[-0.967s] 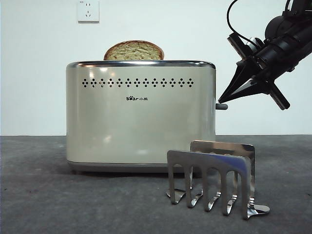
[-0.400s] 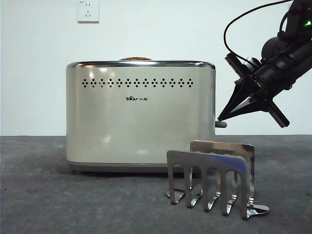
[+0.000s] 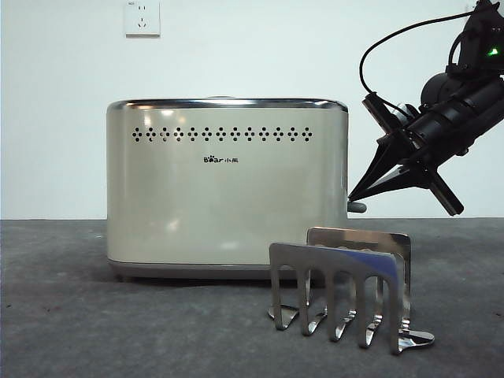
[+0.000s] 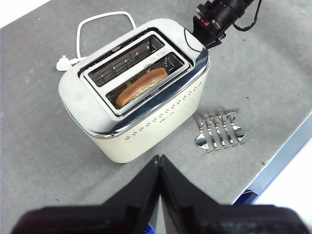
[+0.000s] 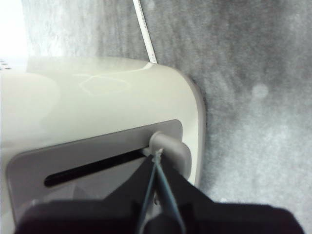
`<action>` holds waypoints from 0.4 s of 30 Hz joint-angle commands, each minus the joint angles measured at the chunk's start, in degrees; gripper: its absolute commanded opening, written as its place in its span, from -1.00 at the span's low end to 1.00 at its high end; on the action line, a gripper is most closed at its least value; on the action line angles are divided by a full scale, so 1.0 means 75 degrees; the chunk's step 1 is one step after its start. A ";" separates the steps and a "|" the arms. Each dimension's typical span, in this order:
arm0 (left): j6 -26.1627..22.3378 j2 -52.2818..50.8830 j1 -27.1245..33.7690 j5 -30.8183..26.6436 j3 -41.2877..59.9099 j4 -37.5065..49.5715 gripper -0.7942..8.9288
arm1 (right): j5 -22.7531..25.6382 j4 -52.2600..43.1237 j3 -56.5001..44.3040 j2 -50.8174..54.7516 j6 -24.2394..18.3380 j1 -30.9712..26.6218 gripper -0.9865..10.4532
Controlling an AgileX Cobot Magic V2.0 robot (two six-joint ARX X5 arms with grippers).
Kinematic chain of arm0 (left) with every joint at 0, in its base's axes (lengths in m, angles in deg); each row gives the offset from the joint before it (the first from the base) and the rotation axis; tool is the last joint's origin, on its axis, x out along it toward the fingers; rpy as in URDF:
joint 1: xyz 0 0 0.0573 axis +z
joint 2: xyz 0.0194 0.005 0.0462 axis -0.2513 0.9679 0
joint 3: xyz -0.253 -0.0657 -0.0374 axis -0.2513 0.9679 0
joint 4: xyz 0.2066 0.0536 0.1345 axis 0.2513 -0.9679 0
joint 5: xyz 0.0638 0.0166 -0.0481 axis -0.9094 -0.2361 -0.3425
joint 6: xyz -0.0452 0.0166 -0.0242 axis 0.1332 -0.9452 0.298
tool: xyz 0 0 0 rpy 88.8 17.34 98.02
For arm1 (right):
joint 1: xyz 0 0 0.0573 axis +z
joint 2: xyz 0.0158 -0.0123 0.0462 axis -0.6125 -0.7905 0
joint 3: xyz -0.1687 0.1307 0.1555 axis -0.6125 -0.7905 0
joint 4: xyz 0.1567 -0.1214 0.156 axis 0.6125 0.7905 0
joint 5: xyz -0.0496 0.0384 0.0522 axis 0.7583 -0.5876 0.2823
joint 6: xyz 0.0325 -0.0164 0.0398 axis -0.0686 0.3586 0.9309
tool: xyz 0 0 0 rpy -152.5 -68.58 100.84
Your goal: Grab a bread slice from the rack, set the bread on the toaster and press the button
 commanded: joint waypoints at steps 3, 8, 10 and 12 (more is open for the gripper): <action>0.0000 -0.0003 0.0020 -0.0023 0.0038 0.0029 -0.85 | 0.0609 0.0201 -0.0268 -0.0460 -0.0099 0.0050 -0.84; -0.0105 -0.0003 0.0020 -0.0023 0.0038 0.0029 -0.85 | 0.0411 0.0143 -0.0242 -0.0443 -0.0178 0.0044 -0.83; -0.0131 -0.0003 0.0020 -0.0023 0.0038 0.0029 -0.85 | 0.0414 0.0140 -0.0219 -0.0440 -0.0210 0.0044 -0.83; -0.0131 -0.0003 0.0020 -0.0023 0.0038 0.0029 -0.85 | 0.0455 0.0122 -0.0219 -0.0385 -0.0213 0.0044 -0.83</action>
